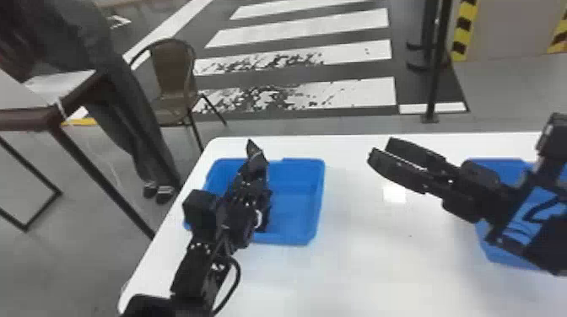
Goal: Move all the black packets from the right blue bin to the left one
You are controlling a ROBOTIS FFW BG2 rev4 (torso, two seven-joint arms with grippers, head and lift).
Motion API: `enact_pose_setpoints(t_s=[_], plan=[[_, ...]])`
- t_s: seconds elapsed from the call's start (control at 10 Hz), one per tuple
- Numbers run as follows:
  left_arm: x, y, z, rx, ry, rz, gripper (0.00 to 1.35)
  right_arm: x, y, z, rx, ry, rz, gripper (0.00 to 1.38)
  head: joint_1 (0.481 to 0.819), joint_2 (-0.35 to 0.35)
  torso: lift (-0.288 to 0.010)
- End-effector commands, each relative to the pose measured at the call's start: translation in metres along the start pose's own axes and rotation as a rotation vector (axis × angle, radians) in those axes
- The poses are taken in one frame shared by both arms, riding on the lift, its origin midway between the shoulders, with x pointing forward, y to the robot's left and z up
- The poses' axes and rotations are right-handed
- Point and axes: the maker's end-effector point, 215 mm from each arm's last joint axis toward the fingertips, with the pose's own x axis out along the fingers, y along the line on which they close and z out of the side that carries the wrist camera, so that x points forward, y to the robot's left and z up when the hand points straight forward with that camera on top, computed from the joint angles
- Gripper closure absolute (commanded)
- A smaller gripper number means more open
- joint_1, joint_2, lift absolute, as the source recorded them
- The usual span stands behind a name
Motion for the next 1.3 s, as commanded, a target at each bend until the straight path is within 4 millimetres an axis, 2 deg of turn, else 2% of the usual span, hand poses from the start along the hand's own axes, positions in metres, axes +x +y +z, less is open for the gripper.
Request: enact_pose_setpoints(t_s=[0.0, 0.1, 0.2, 0.3, 0.4, 0.5, 0.6, 0.7, 0.9, 1.0, 1.1, 1.2], plan=[[0.031, 0.013, -0.041, 0.070, 0.089, 0.020, 1.23, -0.002, -0.001, -0.002, 0.009, 0.005, -0.007, 0.41, 0.695, 0.309, -0.140], [0.035, 0.019, -0.046, 0.071, 0.092, 0.027, 1.12, -0.003, -0.002, 0.000, 0.004, 0.009, -0.013, 0.41, 0.695, 0.314, -0.140], [0.033, 0.021, -0.032, 0.043, 0.038, 0.026, 0.55, -0.012, -0.010, 0.006, -0.026, 0.031, -0.043, 0.41, 0.695, 0.317, -0.140], [0.025, 0.015, -0.010, -0.017, -0.055, 0.014, 0.05, -0.026, -0.022, 0.007, -0.048, 0.083, -0.099, 0.41, 0.695, 0.318, -0.140], [0.018, -0.001, 0.009, -0.148, -0.118, -0.019, 0.05, -0.042, -0.039, 0.006, -0.050, 0.126, -0.159, 0.41, 0.695, 0.301, -0.140], [0.009, -0.014, 0.034, -0.239, -0.160, -0.052, 0.17, -0.056, -0.055, 0.014, -0.059, 0.138, -0.207, 0.41, 0.695, 0.267, -0.140], [-0.006, -0.028, 0.058, -0.313, -0.200, -0.092, 0.18, -0.073, -0.074, 0.020, -0.084, 0.171, -0.272, 0.41, 0.695, 0.245, -0.140], [-0.023, -0.043, 0.076, -0.382, -0.214, -0.138, 0.18, -0.087, -0.092, 0.032, -0.115, 0.194, -0.325, 0.41, 0.695, 0.197, -0.140], [-0.058, -0.062, 0.096, -0.466, -0.190, -0.204, 0.18, -0.122, -0.138, 0.069, -0.186, 0.262, -0.456, 0.41, 0.692, 0.102, -0.140], [-0.070, -0.071, 0.104, -0.491, -0.179, -0.228, 0.18, -0.149, -0.160, 0.086, -0.173, 0.301, -0.523, 0.42, 0.689, 0.076, -0.140], [-0.079, -0.076, 0.113, -0.499, -0.175, -0.249, 0.18, -0.185, -0.175, 0.099, -0.147, 0.345, -0.632, 0.42, 0.683, 0.024, -0.140], [-0.085, -0.082, 0.115, -0.517, -0.163, -0.267, 0.18, -0.221, -0.181, 0.113, -0.135, 0.365, -0.743, 0.42, 0.678, -0.033, -0.140]])
